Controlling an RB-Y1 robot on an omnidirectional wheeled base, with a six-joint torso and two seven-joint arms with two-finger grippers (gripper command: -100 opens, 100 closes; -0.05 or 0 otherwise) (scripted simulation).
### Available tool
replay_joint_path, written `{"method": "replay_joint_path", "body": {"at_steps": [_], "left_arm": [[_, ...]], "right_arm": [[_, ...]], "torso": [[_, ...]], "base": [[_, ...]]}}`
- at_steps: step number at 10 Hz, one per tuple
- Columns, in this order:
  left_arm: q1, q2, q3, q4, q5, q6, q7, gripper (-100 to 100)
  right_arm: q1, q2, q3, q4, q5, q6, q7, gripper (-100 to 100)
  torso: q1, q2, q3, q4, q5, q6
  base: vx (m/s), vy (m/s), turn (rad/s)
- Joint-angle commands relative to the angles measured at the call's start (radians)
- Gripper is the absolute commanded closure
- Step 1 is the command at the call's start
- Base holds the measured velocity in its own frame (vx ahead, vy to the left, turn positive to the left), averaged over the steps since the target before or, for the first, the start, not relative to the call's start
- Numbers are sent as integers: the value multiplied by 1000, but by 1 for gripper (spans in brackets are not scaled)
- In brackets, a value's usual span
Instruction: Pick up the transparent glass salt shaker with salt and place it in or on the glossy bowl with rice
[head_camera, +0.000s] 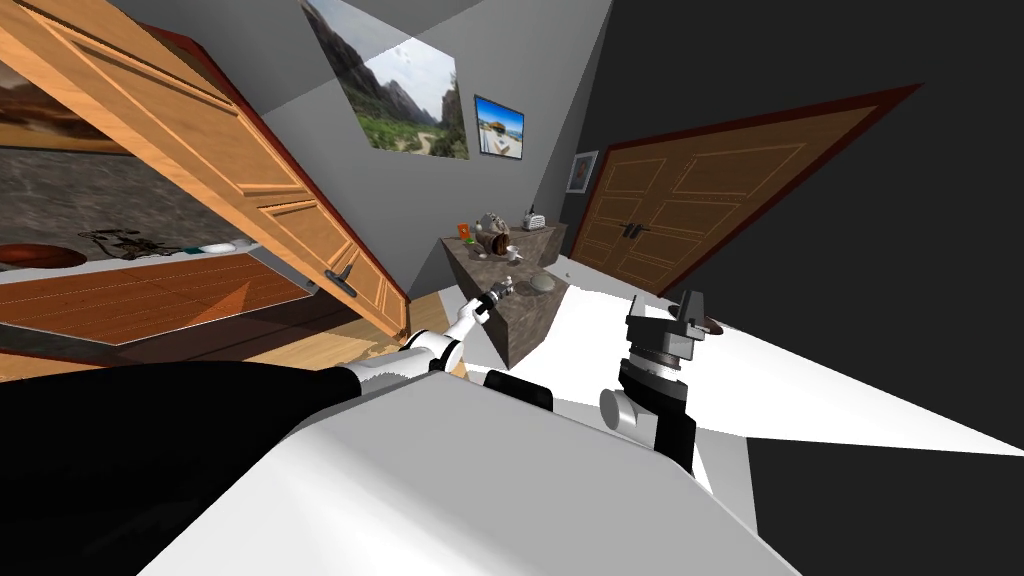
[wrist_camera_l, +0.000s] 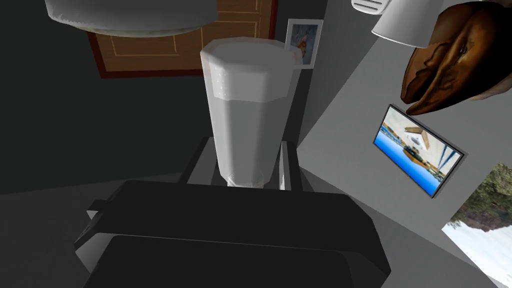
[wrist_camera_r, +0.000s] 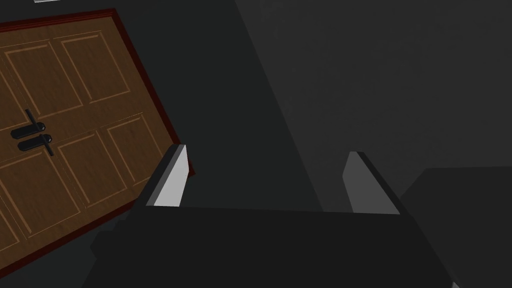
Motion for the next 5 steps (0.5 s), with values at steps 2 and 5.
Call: {"method": "replay_joint_path", "body": {"at_steps": [2,5], "left_arm": [[14,10,-40,-74,-17,35,46,100],[-55,12,-39,-83,-21,40,56,100]], "right_arm": [[0,0,0,0,0,0,0,0],[0,0,0,0,0,0,0,0]], "torso": [[0,3,1,-1,0,-2],[1,9,5,2,0,-1]], "base": [[43,30,-14],[7,55,-48]]}}
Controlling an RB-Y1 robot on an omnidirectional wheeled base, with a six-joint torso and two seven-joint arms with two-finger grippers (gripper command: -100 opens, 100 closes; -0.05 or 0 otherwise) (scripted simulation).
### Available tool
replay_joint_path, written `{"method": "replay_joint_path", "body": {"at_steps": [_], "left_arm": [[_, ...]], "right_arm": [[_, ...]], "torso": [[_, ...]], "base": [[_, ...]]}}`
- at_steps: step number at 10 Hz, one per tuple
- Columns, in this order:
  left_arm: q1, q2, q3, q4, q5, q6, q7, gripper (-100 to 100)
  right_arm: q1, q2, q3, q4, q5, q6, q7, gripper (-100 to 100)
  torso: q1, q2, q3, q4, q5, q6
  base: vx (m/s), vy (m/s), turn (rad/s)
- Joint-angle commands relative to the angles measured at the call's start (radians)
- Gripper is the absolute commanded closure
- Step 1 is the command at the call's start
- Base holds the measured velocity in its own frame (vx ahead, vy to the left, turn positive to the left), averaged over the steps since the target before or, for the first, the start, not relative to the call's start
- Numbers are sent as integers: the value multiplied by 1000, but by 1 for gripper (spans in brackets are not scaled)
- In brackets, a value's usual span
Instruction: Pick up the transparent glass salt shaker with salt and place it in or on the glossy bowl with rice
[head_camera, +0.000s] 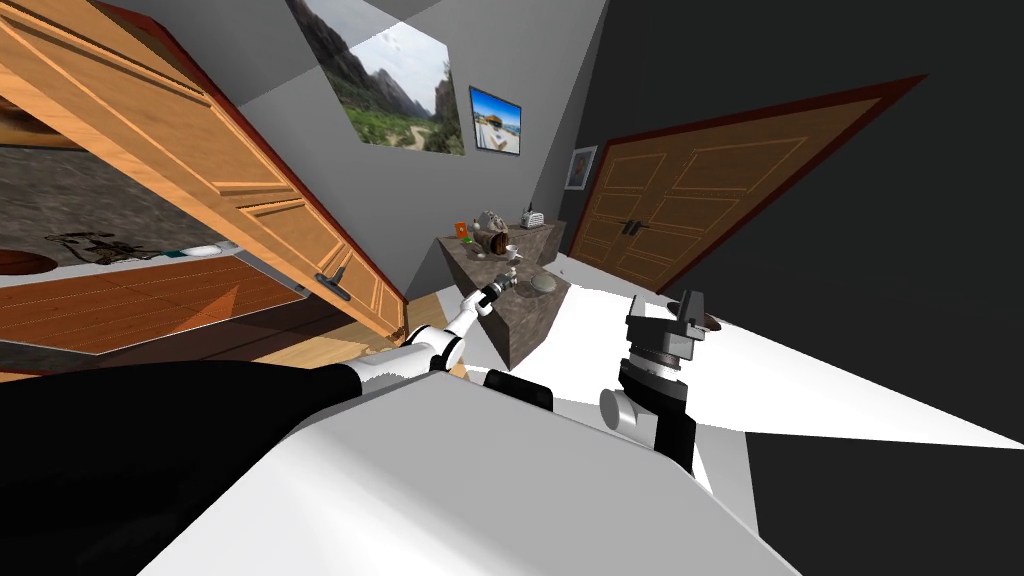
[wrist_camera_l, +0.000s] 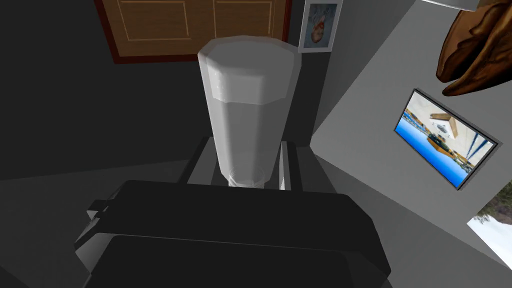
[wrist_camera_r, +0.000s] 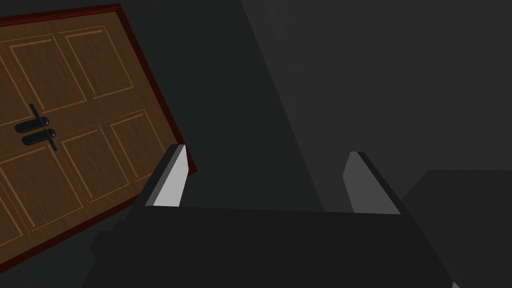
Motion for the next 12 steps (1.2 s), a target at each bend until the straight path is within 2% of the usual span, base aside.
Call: {"method": "replay_joint_path", "body": {"at_steps": [1,2,4,6,9,10,11,12], "left_arm": [[-50,0,6,12,0,-3,-1,100],[-78,-2,8,15,-2,4,6,100],[-88,-2,8,15,-2,4,6,100],[-157,-10,14,24,-6,20,20,100],[-165,-10,14,24,-6,20,20,100],[-204,-16,18,29,-8,28,27,100],[-204,-16,18,29,-8,28,27,100],[-243,-22,21,35,-10,37,35,100]], "right_arm": [[0,0,0,0,0,0,0,0],[0,0,0,0,0,0,0,0],[0,0,0,0,0,0,0,0],[0,0,0,0,0,0,0,0],[0,0,0,0,0,0,0,0],[0,0,0,0,0,0,0,0],[0,0,0,0,0,0,0,0],[0,0,0,0,0,0,0,0]], "torso": [[0,0,0,0,0,0],[-1,0,0,0,0,0],[-1,2,1,0,0,0],[-3,1,1,0,-1,1],[-2,2,1,0,0,-1],[-3,2,1,0,0,-1],[-3,2,1,0,0,0],[-3,2,1,0,0,0]], "base": [[0,51,-29],[-4,65,-50],[-1,38,-16],[-9,35,-36],[-3,21,-10],[-10,16,-11],[-9,23,-37],[-13,32,-24]]}}
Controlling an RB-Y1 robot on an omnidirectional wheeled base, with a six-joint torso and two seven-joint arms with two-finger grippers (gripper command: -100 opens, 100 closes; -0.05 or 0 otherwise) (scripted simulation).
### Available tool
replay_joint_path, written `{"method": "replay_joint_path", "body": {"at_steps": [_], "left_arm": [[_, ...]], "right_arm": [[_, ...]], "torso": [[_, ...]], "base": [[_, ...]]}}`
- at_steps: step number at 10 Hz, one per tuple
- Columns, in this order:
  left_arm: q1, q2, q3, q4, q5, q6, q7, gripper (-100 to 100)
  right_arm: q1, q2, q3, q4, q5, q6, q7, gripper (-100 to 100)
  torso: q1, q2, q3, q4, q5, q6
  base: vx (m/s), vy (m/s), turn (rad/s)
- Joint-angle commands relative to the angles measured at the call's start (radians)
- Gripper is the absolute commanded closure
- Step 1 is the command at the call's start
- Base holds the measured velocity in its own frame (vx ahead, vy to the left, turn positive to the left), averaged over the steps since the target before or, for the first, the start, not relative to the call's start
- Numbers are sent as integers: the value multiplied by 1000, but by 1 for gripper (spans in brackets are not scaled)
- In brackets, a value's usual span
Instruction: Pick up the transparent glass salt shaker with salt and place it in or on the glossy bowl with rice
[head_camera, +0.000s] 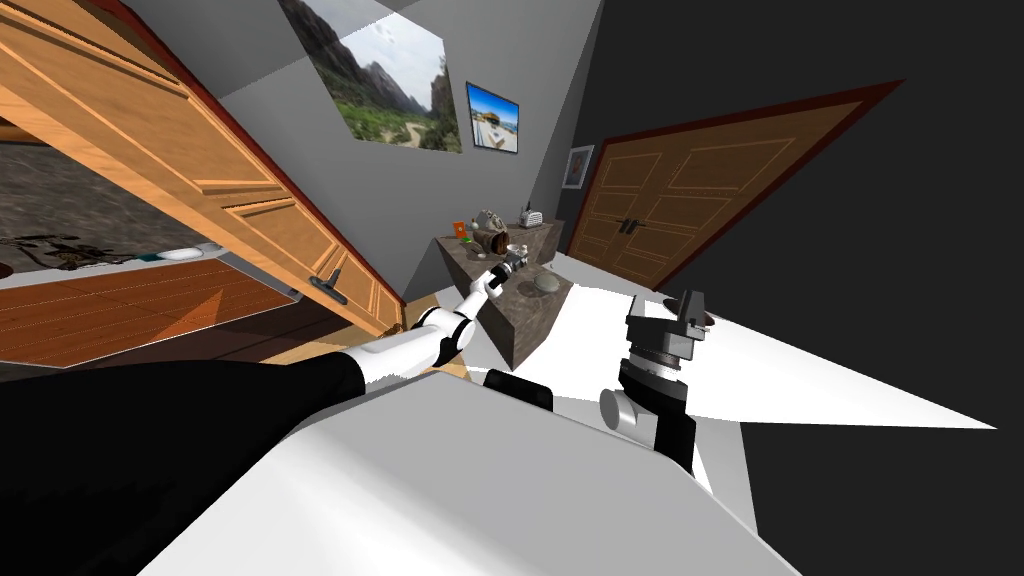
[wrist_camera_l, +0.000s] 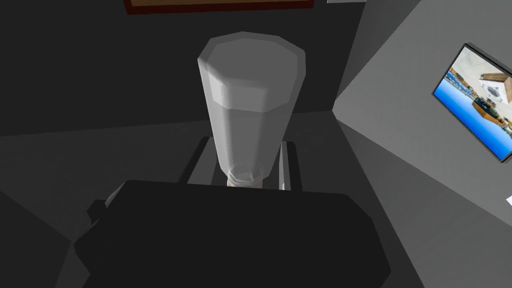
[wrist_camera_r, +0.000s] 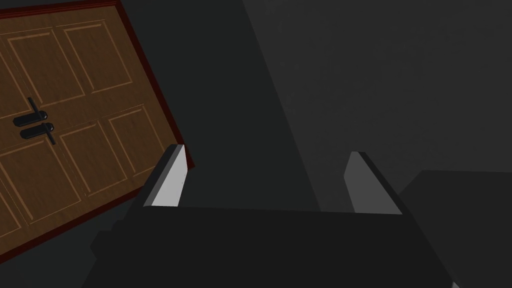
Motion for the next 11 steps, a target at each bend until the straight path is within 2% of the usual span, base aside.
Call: {"method": "replay_joint_path", "body": {"at_steps": [1,2,4,5,7,8,9,10,11], "left_arm": [[-50,-8,7,14,-2,9,11,100],[-59,-8,7,14,-2,9,11,100],[-129,-20,12,27,-7,24,24,100],[-129,-20,12,27,-7,24,24,100],[-190,-30,15,39,-12,38,35,100],[-190,-30,15,39,-12,38,35,100],[-216,-34,15,45,-14,44,41,100],[-216,-34,15,45,-14,44,41,100],[-239,-37,15,50,-16,51,45,100]], "right_arm": [[0,0,0,0,0,0,0,0],[0,0,0,0,0,0,0,0],[0,0,0,0,0,0,0,0],[0,0,0,0,0,0,0,0],[0,0,0,0,0,0,0,0],[0,0,0,0,0,0,0,0],[0,0,0,0,0,0,0,0],[0,0,0,0,0,0,0,0],[0,0,0,0,0,0,0,0]], "torso": [[0,0,0,0,0,0],[0,1,0,0,0,0],[0,1,0,0,0,0],[-1,2,1,1,0,1],[-1,1,1,0,0,0],[-2,2,1,0,0,0],[-2,2,1,0,0,0],[-2,2,1,0,0,0],[-2,1,0,-1,0,0]], "base": [[-28,43,-36],[-22,29,-34],[-21,26,-29],[-13,19,-30],[-20,10,-27],[-16,9,-20],[-18,3,-25],[-11,2,-13],[-13,-1,-18]]}}
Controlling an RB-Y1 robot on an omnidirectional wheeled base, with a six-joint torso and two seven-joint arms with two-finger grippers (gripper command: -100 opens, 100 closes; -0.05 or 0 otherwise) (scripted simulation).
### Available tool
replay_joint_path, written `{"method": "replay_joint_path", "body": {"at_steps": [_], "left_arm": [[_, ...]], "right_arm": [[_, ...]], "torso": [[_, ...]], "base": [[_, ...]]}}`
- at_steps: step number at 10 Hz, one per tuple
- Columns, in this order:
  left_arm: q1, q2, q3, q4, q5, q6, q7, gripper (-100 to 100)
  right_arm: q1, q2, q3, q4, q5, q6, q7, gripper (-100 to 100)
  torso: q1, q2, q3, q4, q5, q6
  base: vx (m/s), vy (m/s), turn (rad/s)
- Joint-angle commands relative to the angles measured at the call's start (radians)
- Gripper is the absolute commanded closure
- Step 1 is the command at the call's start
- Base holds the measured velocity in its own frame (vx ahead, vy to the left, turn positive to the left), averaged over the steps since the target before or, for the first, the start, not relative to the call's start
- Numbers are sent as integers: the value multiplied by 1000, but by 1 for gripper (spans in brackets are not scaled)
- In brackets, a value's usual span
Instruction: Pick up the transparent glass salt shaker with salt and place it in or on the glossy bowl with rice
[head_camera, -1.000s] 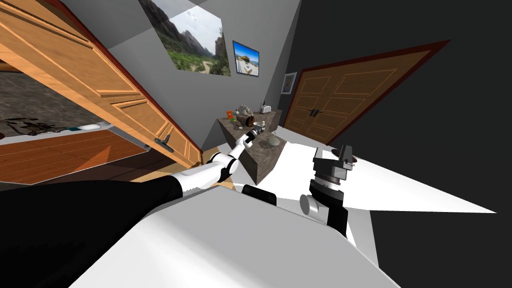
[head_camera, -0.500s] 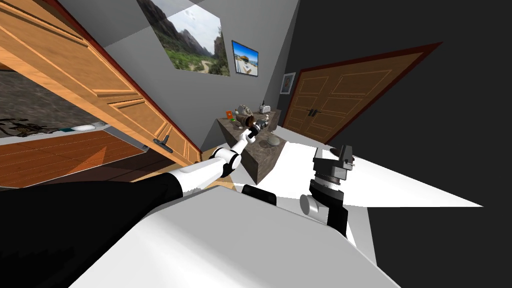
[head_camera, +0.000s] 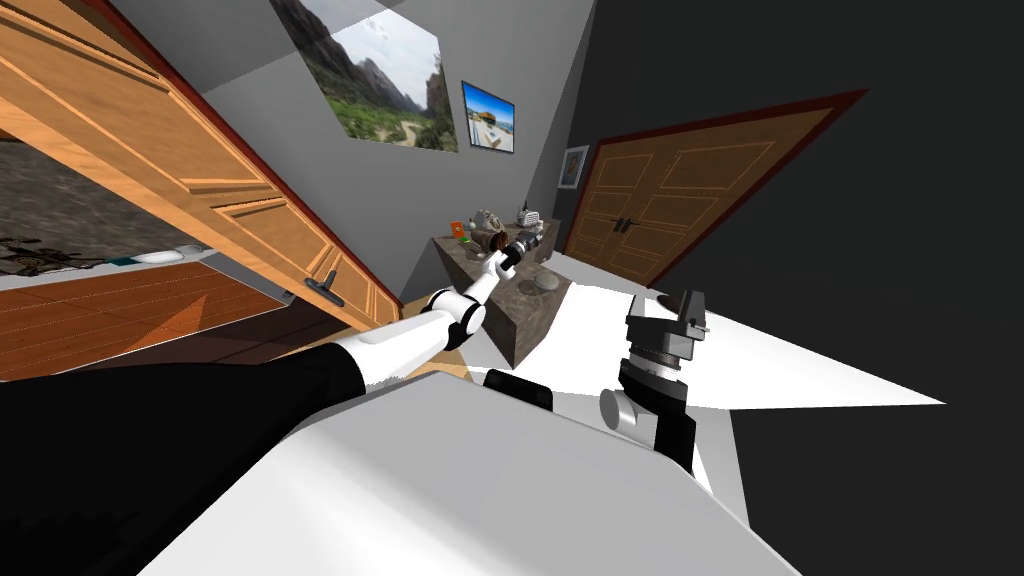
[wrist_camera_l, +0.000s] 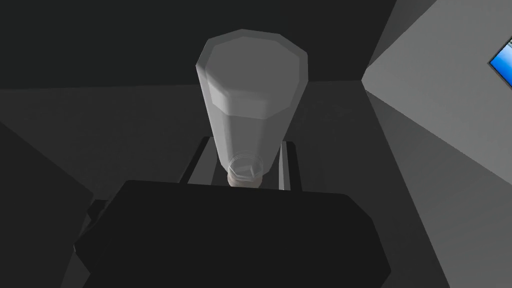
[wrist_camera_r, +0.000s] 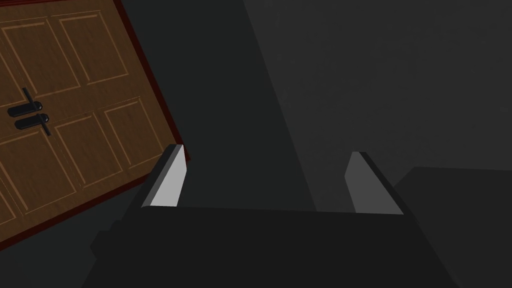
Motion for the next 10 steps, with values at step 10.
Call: {"method": "replay_joint_path", "body": {"at_steps": [10], "left_arm": [[-6,17,-49,7,-8,141,44,100]], "right_arm": [[0,0,0,0,0,0,0,0]], "torso": [[-7,-6,-5,-4,-1,-1]], "base": [[11,-76,-36]]}}
